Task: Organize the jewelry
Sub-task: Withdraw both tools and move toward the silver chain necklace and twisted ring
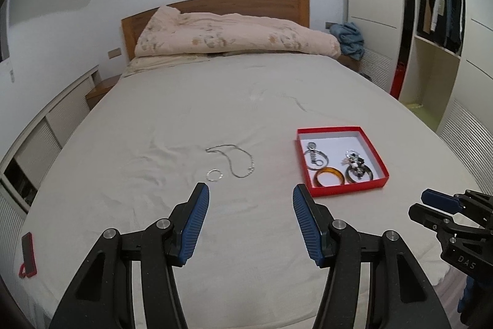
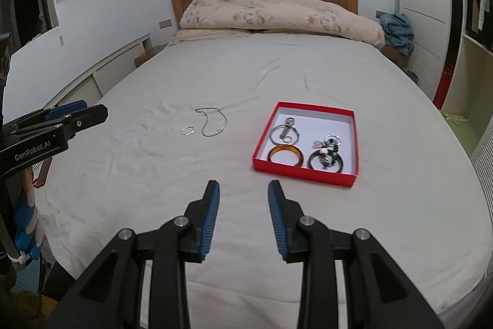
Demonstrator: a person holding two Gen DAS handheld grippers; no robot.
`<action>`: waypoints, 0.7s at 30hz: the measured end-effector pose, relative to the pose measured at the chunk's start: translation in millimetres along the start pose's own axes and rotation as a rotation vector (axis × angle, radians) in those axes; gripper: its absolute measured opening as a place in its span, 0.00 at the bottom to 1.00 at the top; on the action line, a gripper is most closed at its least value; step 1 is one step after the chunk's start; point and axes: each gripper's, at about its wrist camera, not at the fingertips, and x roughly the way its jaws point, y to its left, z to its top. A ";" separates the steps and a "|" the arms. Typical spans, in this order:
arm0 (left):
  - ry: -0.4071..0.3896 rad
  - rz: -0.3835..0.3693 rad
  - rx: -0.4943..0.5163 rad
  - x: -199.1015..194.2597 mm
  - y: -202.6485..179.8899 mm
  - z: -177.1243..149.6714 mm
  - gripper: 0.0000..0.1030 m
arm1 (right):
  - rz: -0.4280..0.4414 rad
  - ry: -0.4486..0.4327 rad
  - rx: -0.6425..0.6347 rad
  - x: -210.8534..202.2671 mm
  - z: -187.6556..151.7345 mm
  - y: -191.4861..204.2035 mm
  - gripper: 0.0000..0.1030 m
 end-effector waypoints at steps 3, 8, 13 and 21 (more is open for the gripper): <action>-0.006 0.014 -0.010 -4.1 8.9 -1.9 0.56 | 0.013 -0.002 -0.013 0.0 1.4 8.2 0.30; -0.020 0.033 -0.029 -13.3 21.5 -5.8 0.57 | 0.032 -0.003 -0.037 -0.1 2.8 22.6 0.30; -0.041 0.048 -0.044 -19.9 33.1 -10.4 0.57 | 0.048 -0.004 -0.059 -2.5 3.0 35.4 0.30; -0.046 0.155 -0.136 -9.5 95.2 -36.8 0.57 | 0.076 0.011 -0.080 13.6 8.7 47.2 0.35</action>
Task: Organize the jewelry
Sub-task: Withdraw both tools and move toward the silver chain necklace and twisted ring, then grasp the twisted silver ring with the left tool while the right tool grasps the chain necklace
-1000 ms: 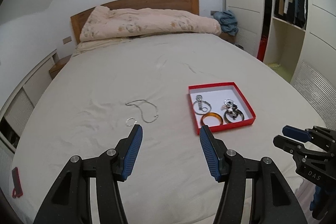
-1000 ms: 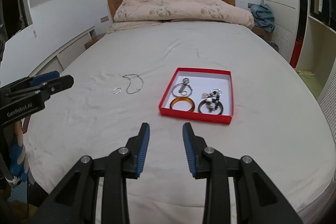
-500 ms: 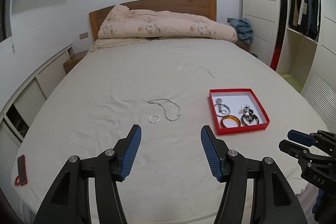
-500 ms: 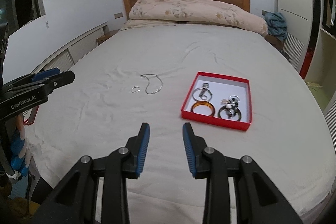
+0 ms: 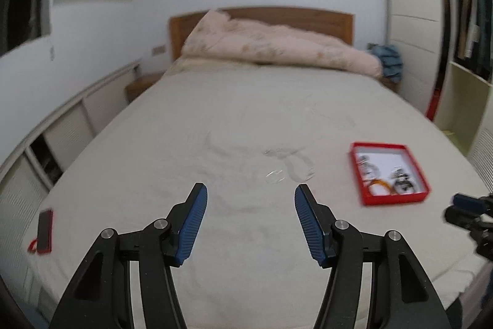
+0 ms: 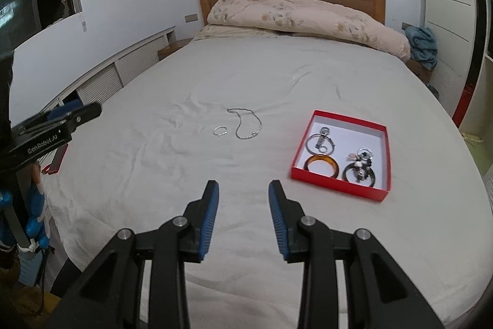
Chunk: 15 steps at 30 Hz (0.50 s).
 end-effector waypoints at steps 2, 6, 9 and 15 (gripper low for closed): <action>0.036 0.022 -0.043 15.1 23.2 -5.8 0.57 | 0.010 0.014 -0.001 13.4 2.9 0.6 0.38; 0.069 0.064 -0.066 46.3 50.0 -9.5 0.68 | 0.028 0.042 -0.011 44.4 12.3 1.9 0.38; 0.105 0.046 -0.049 79.7 51.4 -6.4 0.70 | 0.041 0.068 -0.019 81.3 24.6 2.4 0.38; 0.200 -0.085 0.027 179.5 25.1 2.9 0.52 | 0.049 0.104 -0.004 163.7 53.5 -6.2 0.38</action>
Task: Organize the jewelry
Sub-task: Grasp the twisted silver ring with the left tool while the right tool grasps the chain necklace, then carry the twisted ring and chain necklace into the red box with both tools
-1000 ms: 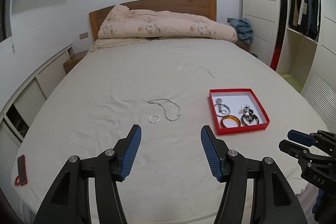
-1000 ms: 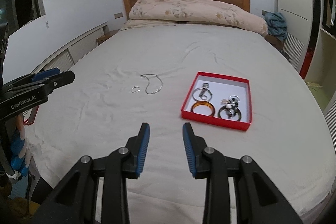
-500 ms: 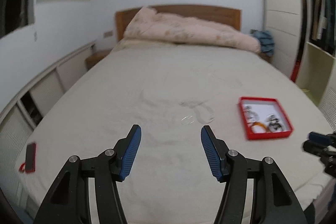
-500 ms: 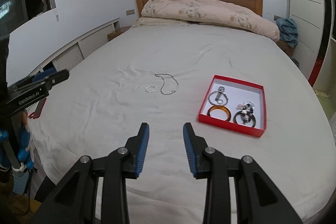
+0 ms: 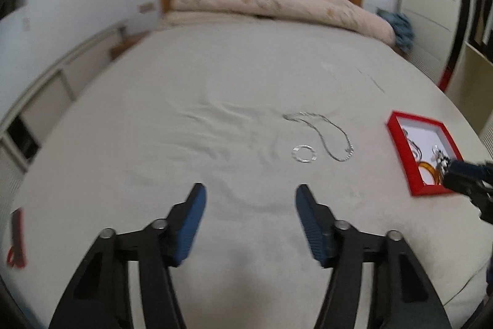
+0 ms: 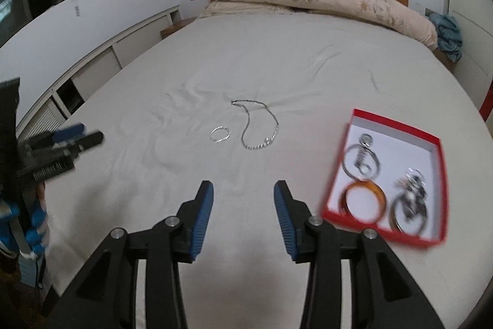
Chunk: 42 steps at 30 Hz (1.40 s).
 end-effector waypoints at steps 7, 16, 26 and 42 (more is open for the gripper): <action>0.102 -0.154 0.038 105.7 -24.5 29.3 0.39 | -0.014 0.039 0.038 92.7 42.6 -24.8 0.38; 0.234 -0.208 0.100 177.5 -33.7 35.0 0.23 | -0.040 0.167 0.083 189.6 67.0 -59.3 0.36; 0.251 -0.211 0.216 190.9 -54.6 35.4 0.06 | -0.070 0.267 -0.067 228.9 68.9 -42.3 0.09; 0.104 -0.141 0.191 106.3 -43.3 55.0 0.04 | -0.074 0.035 -0.095 108.7 94.3 -19.8 0.02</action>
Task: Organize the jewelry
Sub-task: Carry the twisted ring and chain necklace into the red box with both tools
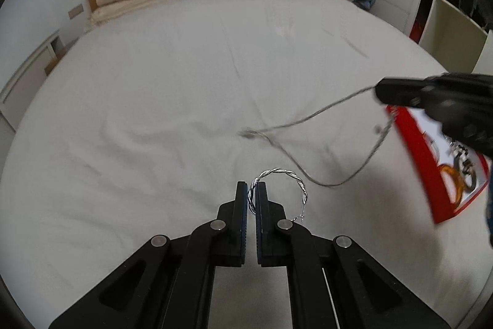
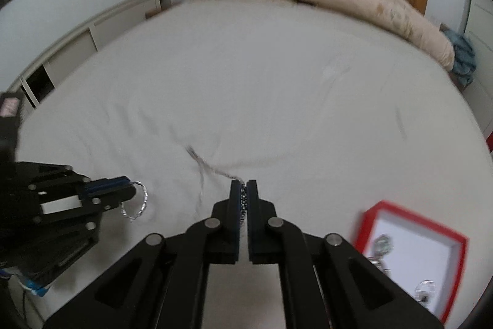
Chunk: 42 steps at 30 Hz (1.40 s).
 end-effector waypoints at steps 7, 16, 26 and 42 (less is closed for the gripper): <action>-0.092 -0.007 0.020 -59.5 -23.4 30.9 0.04 | -0.077 -0.142 0.010 -101.3 29.3 -16.7 0.02; -0.175 -0.060 0.085 -93.5 -103.0 79.7 0.04 | -0.207 -0.238 0.053 -186.1 37.6 -83.8 0.02; -0.162 -0.122 0.120 -70.4 -171.8 99.8 0.04 | -0.234 -0.250 0.131 -192.0 15.9 -147.6 0.02; -0.062 -0.092 0.189 32.2 -238.1 69.4 0.04 | -0.212 -0.177 0.227 -108.0 -54.6 -203.4 0.03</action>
